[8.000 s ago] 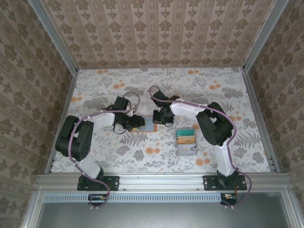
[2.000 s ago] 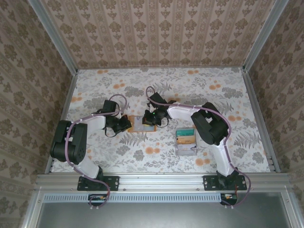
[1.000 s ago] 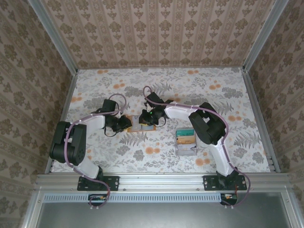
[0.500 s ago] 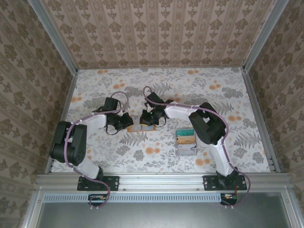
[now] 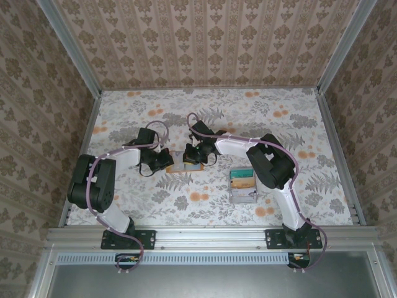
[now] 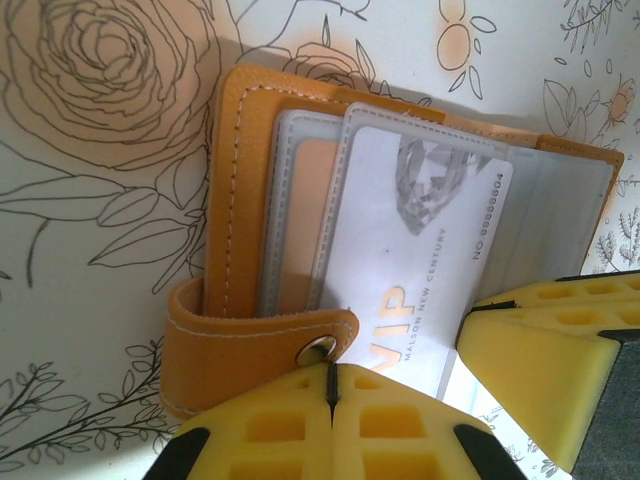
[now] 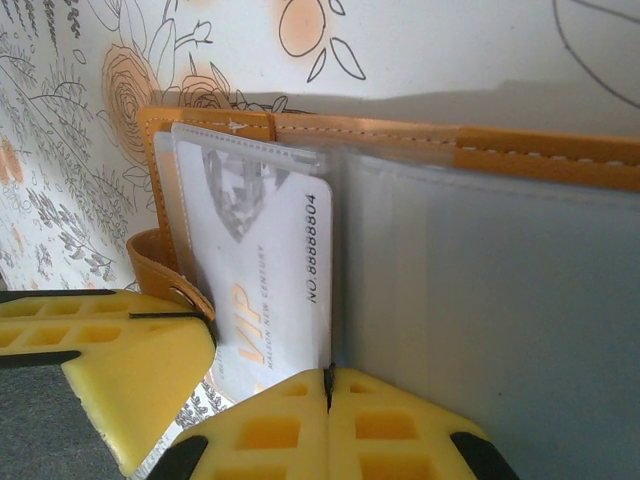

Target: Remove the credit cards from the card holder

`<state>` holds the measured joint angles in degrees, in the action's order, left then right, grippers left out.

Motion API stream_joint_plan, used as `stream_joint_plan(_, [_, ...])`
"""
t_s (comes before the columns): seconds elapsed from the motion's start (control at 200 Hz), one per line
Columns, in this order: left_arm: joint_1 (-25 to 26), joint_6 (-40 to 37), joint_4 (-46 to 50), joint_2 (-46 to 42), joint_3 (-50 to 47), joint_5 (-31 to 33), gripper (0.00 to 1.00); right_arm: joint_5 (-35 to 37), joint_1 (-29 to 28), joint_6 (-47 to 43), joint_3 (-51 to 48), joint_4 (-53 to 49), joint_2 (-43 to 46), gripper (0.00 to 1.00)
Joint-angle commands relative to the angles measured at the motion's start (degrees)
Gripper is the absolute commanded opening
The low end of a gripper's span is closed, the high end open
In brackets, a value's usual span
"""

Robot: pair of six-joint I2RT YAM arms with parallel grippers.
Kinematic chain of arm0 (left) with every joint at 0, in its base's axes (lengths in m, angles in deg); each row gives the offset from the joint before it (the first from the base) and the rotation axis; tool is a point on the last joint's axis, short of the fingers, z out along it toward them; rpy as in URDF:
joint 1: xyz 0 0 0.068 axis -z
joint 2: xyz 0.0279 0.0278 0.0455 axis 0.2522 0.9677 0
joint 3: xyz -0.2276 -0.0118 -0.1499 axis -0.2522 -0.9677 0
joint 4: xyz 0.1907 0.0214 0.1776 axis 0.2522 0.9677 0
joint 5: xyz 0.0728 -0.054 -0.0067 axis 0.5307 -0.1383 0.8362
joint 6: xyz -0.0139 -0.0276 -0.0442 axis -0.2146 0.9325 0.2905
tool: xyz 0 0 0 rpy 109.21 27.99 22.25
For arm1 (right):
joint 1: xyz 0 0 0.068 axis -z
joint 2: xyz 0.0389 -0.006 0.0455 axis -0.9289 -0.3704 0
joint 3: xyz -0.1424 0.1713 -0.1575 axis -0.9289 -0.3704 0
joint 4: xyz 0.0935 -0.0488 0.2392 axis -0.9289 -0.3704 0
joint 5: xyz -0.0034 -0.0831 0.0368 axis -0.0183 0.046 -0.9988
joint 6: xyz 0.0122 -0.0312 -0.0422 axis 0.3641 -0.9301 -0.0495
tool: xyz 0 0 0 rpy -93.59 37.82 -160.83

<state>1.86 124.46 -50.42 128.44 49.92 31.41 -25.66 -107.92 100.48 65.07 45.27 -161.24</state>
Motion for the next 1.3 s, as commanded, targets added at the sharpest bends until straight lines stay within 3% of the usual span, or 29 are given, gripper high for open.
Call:
stream_joint_plan(0.0, [-0.2, 0.2, 5.3, 2.5, 0.5, 5.7, 0.00, 2.0, 0.3, -0.2, -0.9, -3.0, 0.1, 0.00])
stream_joint_plan(0.52, [-0.7, 0.4, 4.7, 2.0, -0.3, 4.6, 0.00, 1.6, 1.5, -0.8, -3.8, -0.3, 3.3, 0.00])
stream_joint_plan(0.58, [-0.6, 0.7, 4.0, 1.9, -0.5, 3.9, 0.00, 1.2, 1.3, -0.7, -3.7, 0.5, 3.3, 0.09])
stream_joint_plan(0.69, [-0.6, 1.0, 3.2, 1.8, -0.8, 3.2, 0.00, 0.2, 0.9, -0.1, -2.8, 1.6, 2.7, 0.12])
stream_joint_plan(1.29, [-0.7, 1.1, 3.5, 1.9, -0.3, 2.6, 0.00, -0.7, 0.3, -0.3, -0.3, 2.1, 0.8, 0.14])
